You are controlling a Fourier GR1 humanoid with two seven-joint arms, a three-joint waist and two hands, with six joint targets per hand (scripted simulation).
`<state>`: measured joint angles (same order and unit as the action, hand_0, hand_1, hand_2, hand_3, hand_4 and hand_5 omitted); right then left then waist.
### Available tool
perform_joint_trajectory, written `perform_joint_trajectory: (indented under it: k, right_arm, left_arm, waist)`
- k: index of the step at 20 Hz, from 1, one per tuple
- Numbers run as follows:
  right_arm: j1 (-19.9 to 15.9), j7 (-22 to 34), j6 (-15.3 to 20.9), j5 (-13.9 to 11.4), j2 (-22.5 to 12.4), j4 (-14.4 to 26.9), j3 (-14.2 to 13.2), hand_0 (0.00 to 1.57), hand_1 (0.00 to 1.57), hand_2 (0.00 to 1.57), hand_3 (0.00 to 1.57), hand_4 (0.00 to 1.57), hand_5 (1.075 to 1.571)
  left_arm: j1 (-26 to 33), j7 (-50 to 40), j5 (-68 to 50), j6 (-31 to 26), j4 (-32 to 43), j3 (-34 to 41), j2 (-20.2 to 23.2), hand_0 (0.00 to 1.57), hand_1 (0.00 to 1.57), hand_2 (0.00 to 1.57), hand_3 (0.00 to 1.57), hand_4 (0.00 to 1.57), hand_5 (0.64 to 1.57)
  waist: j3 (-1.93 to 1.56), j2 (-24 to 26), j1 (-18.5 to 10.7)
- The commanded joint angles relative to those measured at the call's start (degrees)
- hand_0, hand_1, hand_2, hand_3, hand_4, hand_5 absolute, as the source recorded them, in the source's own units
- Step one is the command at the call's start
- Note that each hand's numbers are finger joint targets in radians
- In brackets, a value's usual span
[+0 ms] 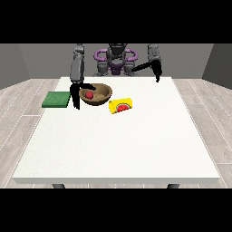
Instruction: Pick the cup and pour the ball into the bowl, then pick the bowl and place it on the pad
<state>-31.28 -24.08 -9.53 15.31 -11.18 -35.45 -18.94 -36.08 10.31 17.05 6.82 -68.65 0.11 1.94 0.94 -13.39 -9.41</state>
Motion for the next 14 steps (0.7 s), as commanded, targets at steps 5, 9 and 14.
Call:
perform_joint_trajectory:
  k: [5, 9, 14]
  right_arm:
    - [-3.4, -0.3, 4.3, 0.3, 5.1, 3.4, 1.1, 0.0, 0.0, 0.0, 0.0, 0.38, 1.551]
    - [-0.1, 5.4, 7.3, -1.6, 5.6, 7.2, 2.7, 0.64, 0.64, 0.3, 0.0, 0.56, 1.571]
    - [-0.8, 9.3, 12.9, -6.2, 0.9, 7.4, 4.9, 1.57, 1.57, 1.57, 1.57, 1.05, 1.55]
  left_arm:
    - [3.2, -0.4, -0.4, -0.9, -1.2, -0.4, -0.1, 0.0, 0.0, 0.0, 0.0, 0.0, 1.564]
    - [1.3, -2.0, -0.7, -0.7, -1.6, 1.1, 1.1, 0.0, 0.0, 0.0, 0.0, 0.0, 1.566]
    - [1.2, -0.9, -2.5, -3.3, -1.4, 2.2, 2.9, 0.0, 0.0, 0.0, 0.0, 0.0, 1.568]
  waist:
    - [-0.97, 1.3, 0.2]
    - [-0.96, 1.4, 0.8]
    - [-0.89, 1.1, -0.6]
